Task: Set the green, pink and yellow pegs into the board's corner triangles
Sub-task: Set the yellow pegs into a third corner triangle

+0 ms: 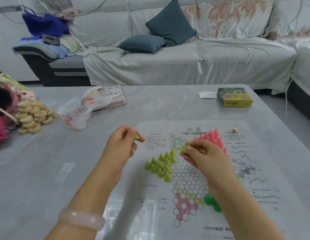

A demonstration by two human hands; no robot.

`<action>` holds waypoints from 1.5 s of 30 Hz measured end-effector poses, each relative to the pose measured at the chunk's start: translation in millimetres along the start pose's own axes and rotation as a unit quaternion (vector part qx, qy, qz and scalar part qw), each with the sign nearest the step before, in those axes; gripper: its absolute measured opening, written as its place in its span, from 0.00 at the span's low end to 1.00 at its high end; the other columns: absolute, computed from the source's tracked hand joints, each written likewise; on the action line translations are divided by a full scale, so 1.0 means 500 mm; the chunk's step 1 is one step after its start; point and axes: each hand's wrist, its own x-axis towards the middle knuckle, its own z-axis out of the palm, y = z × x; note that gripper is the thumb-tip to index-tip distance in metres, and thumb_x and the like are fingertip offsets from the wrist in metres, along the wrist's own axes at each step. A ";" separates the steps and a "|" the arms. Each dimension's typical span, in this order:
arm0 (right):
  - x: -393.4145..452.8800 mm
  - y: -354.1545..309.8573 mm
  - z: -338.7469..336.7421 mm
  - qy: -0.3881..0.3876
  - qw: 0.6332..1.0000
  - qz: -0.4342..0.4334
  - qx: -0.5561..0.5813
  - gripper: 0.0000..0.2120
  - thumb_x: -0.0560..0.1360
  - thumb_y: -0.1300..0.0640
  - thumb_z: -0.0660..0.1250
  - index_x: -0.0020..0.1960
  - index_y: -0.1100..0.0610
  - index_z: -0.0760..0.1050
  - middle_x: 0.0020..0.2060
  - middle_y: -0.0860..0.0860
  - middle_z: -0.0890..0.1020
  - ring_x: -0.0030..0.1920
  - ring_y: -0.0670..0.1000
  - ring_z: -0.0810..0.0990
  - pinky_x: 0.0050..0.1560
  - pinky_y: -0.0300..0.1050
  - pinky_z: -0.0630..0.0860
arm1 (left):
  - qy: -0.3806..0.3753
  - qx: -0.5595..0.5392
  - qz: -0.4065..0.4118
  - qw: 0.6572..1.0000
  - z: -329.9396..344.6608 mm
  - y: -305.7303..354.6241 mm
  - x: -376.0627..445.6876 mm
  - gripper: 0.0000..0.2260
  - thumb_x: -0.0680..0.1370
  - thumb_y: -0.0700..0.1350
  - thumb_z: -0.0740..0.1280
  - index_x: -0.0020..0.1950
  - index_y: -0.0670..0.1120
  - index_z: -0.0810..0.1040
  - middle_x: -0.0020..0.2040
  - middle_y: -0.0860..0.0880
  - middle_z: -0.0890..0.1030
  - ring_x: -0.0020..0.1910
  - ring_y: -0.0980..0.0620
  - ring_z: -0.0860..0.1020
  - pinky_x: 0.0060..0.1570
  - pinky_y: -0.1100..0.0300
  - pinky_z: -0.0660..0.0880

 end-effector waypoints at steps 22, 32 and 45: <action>0.007 0.055 0.028 0.004 0.847 -0.165 -0.506 0.05 0.74 0.56 0.62 0.47 0.53 0.76 0.41 0.47 0.80 0.41 0.48 0.77 0.36 0.38 0.71 | -0.046 -0.052 -0.083 0.994 0.010 -0.039 -0.038 0.02 0.77 0.43 0.63 0.45 0.47 0.75 0.35 0.52 0.79 0.22 0.60 0.65 0.24 0.69 0.64; 0.004 0.063 0.042 0.009 0.833 -0.175 -0.525 0.06 0.74 0.56 0.61 0.47 0.53 0.77 0.43 0.48 0.80 0.42 0.49 0.77 0.40 0.43 0.74 | -0.035 -0.021 -0.061 0.997 0.018 -0.040 -0.042 0.04 0.75 0.44 0.67 0.41 0.48 0.73 0.35 0.53 0.80 0.23 0.64 0.70 0.37 0.62 0.67; 0.002 0.068 0.042 0.015 0.827 -0.191 -0.528 0.05 0.75 0.54 0.61 0.47 0.53 0.76 0.44 0.47 0.78 0.43 0.49 0.75 0.40 0.42 0.72 | -0.058 -0.005 -0.062 0.996 0.022 -0.049 -0.042 0.04 0.74 0.43 0.67 0.42 0.49 0.73 0.42 0.47 0.81 0.24 0.66 0.72 0.38 0.63 0.66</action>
